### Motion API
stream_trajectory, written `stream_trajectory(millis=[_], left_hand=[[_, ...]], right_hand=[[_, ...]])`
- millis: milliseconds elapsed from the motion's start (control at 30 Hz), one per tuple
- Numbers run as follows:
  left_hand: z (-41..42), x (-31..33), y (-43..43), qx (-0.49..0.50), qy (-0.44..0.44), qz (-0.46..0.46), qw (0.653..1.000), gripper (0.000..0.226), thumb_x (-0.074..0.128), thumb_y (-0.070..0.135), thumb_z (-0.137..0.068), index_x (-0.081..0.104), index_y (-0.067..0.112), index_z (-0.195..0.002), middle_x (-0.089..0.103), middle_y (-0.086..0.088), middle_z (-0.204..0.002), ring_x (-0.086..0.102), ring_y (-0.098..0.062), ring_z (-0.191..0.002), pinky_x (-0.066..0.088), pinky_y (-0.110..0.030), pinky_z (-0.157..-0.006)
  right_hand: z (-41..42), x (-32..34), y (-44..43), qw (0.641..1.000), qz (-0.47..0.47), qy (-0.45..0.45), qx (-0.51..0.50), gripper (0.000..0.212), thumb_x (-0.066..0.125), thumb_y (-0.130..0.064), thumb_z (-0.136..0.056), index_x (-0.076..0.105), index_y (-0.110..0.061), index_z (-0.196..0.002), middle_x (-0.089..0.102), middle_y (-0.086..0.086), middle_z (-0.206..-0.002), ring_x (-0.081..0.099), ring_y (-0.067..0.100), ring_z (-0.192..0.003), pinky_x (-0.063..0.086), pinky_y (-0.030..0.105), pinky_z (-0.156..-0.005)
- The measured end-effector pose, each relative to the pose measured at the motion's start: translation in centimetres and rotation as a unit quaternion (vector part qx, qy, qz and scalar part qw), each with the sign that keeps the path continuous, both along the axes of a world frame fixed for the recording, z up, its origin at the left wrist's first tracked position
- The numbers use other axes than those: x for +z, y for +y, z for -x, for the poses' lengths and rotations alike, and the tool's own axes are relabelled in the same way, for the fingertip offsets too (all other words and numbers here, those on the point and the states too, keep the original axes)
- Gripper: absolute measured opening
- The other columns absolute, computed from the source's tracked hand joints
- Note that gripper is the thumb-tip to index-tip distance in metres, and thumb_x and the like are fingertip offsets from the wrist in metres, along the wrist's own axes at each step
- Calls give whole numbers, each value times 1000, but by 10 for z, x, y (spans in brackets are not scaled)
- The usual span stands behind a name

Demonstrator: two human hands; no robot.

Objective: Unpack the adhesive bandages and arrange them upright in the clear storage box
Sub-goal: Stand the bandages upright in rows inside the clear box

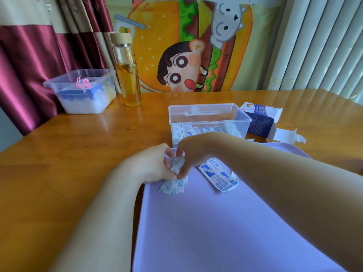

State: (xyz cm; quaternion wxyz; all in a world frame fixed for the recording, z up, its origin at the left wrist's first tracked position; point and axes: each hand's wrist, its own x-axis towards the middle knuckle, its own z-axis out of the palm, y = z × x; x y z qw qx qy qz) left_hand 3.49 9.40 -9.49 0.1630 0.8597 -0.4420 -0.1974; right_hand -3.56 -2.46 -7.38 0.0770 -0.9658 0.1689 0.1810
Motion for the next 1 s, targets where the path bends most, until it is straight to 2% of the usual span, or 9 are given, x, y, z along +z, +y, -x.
stream_trajectory(millis=[233,367,433,533,567,600,733,867,1000], left_hand=[[-3,-1,0,2,14,6,1000,74,76,36,-75,34,28,-136,60,7,-99,58,-12,-94,50,-30,-77],[-4,0,1,2,26,44,999,68,74,35,-77,39,28,-135,59,9,-100,57,-8,-88,47,-23,-71],[-5,4,0,20,48,119,991,56,72,33,-80,47,24,-129,60,7,-104,57,-6,-86,45,-18,-65],[-6,9,-2,71,27,241,967,40,65,29,-87,51,25,-124,56,9,-106,55,-6,-87,40,-17,-65],[-6,10,-2,83,13,265,961,35,62,26,-89,52,26,-123,54,10,-107,55,-8,-90,40,-18,-68],[-7,9,-3,84,4,274,958,31,60,23,-91,54,26,-121,54,10,-108,55,-8,-92,40,-18,-70],[-5,1,-4,16,7,207,978,24,55,16,-93,58,25,-115,60,8,-111,55,-3,-90,40,-8,-69],[-5,-6,-8,-12,-29,153,988,29,51,11,-95,59,23,-120,57,5,-126,52,-11,-113,38,-19,-89],[-4,-9,-11,-15,-30,140,990,37,40,2,-96,58,18,-124,59,2,-124,51,-6,-104,32,-12,-82]], right_hand=[[2,-4,-6,989,-127,-57,-55,43,71,-34,-79,63,-8,-112,63,7,-86,53,15,-73,41,20,-63],[9,-2,-7,976,-153,-139,-72,23,73,-27,-78,63,-11,-92,62,0,-67,52,13,-59,42,20,-57],[14,-1,-9,931,-252,-235,-118,17,72,-14,-79,62,-5,-90,64,5,-67,56,13,-57,48,19,-56],[26,-1,-11,803,-445,-352,-183,9,66,0,-83,60,-2,-90,67,16,-79,67,19,-66,58,24,-68],[30,-4,-10,773,-479,-366,-195,10,65,2,-83,58,-4,-87,67,17,-81,68,20,-67,59,24,-68],[32,-7,-9,766,-485,-372,-198,12,65,2,-82,57,-7,-83,67,16,-80,68,20,-67,59,24,-66],[36,-24,-9,899,-219,-349,-149,19,71,-12,-77,58,-23,-69,61,0,-73,53,13,-62,45,22,-57],[35,-28,-14,939,-113,-308,-105,5,65,-18,-81,64,-22,-83,68,-2,-88,64,18,-77,51,31,-70],[36,-26,-20,955,-67,-277,-85,14,61,-14,-85,68,-17,-96,68,1,-98,62,18,-83,53,32,-77]])
